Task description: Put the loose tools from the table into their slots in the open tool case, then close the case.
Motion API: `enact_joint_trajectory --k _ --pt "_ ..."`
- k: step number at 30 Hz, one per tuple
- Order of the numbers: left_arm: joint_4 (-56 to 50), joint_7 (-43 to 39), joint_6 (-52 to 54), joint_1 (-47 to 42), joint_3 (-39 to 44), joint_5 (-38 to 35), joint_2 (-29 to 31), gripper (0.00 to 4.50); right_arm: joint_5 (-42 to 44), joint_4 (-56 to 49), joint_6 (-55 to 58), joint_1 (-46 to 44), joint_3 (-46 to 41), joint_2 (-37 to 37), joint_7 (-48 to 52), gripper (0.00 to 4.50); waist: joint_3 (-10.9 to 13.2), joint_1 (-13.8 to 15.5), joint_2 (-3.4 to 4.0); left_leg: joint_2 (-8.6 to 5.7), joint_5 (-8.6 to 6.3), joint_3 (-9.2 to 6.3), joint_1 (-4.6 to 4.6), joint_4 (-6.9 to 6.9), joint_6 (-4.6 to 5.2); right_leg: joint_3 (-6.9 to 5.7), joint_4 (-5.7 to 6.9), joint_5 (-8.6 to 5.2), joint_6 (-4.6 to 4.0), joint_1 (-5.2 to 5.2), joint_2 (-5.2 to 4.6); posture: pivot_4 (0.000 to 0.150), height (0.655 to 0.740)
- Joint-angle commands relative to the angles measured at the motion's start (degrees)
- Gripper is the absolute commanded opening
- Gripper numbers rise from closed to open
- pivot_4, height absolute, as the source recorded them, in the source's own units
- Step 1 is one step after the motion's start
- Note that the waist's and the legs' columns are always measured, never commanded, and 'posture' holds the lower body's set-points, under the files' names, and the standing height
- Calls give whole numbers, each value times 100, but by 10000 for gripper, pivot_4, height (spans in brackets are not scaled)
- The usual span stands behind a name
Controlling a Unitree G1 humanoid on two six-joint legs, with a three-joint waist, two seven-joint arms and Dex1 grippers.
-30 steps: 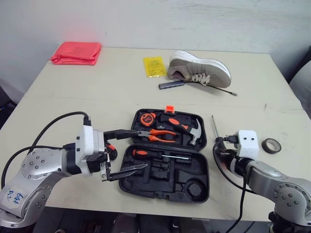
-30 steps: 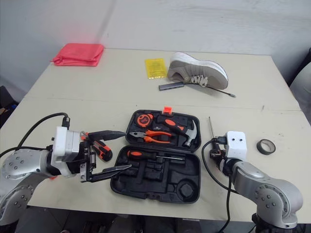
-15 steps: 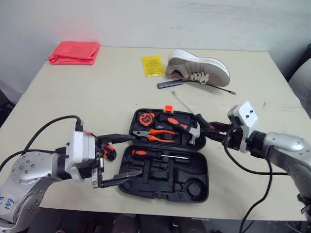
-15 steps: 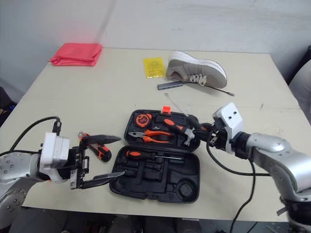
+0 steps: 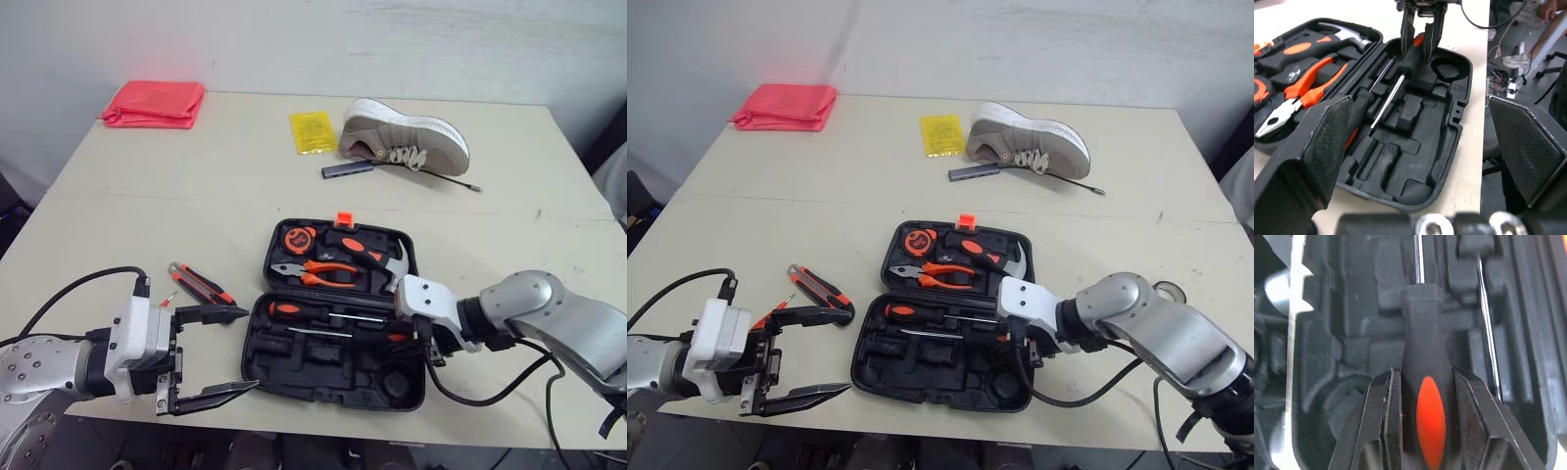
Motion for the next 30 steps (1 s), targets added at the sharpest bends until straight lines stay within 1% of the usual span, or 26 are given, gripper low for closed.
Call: enact_joint_trajectory --k 1,10,15,18,25,27,28,30 --pt "-206 29 -2 66 140 -81 26 45000 -139 -133 126 -30 43 79 -69 10267 0 -1 0 1 0 -1 0 1 0 -1 1 0 -1 0 1 1500 7400" --pt "-132 -2 -39 -5 79 -32 54 45000 -332 -119 372 39 211 407 -217 10267 -4 -17 -7 2 -1 -2 6 2 -2 -5 9 -2 -13 1 15 1500 7400" --pt "-122 -25 -47 -13 77 -27 56 45000 -451 -82 383 49 313 395 -139 10266 -6 -19 -9 13 3 -3 10 3 -10 -7 9 3 -27 2 25 1500 7400" --pt "-106 -38 -56 -17 82 -31 52 45000 -589 -77 195 39 401 350 -46 10266 -7 -18 -11 18 5 -5 10 3 -13 -9 9 3 -32 2 26 1500 7400" --pt "-64 -37 -99 -37 37 10 24 45000 -540 -114 289 138 282 363 -15 10266 -10 -14 -15 21 5 -4 10 2 -14 -10 9 3 -32 2 28 1500 7400" --pt "-32 -46 -119 -55 30 24 21 45000 -531 -90 259 137 189 448 -83 20669 -10 -13 -15 21 5 -4 10 2 -14 -10 9 3 -32 2 28 1500 7400" --pt "-21 -51 -127 -58 27 31 18 45000 -535 -77 240 132 145 490 -119 23257 -10 -14 -17 21 5 -4 10 3 -14 -10 9 3 -32 2 29 1500 7400" --pt "13 -76 -149 -60 45 41 16 45000 -376 -70 362 23 14 517 -29 32476 -9 -16 -14 20 5 -4 9 3 -14 -9 9 3 -32 2 29 1500 7400"
